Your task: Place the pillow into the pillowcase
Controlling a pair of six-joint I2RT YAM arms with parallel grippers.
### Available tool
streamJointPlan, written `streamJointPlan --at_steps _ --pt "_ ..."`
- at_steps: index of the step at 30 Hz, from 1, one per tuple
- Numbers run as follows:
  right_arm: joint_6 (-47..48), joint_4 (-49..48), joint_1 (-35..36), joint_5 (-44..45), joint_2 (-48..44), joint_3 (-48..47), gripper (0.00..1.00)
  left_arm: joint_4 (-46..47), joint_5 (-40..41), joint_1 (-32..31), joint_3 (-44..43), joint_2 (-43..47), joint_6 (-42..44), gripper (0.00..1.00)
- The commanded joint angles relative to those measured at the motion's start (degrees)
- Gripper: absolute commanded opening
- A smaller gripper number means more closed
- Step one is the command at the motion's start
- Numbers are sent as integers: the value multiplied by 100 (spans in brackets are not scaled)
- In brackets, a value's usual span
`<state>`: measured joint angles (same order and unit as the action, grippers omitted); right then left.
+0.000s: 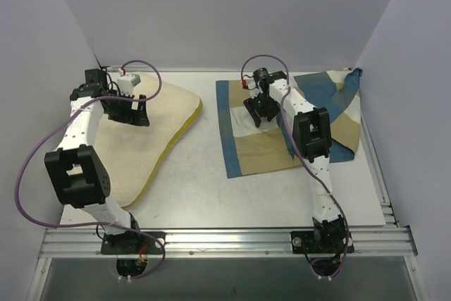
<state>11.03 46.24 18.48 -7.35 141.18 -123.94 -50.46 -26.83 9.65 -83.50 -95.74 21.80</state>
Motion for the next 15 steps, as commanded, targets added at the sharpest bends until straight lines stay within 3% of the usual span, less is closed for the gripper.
streamJointPlan --at_steps 1,9,15 --pt "608 631 559 -152 -134 597 56 220 -68 90 -324 -172 -501 97" --pt "2324 712 1482 154 -1381 3451 56 194 308 37 -1218 -1251 -633 97" --pt "2081 676 1299 341 -2163 3623 63 -25 828 -243 -2186 -2709 -311 97"
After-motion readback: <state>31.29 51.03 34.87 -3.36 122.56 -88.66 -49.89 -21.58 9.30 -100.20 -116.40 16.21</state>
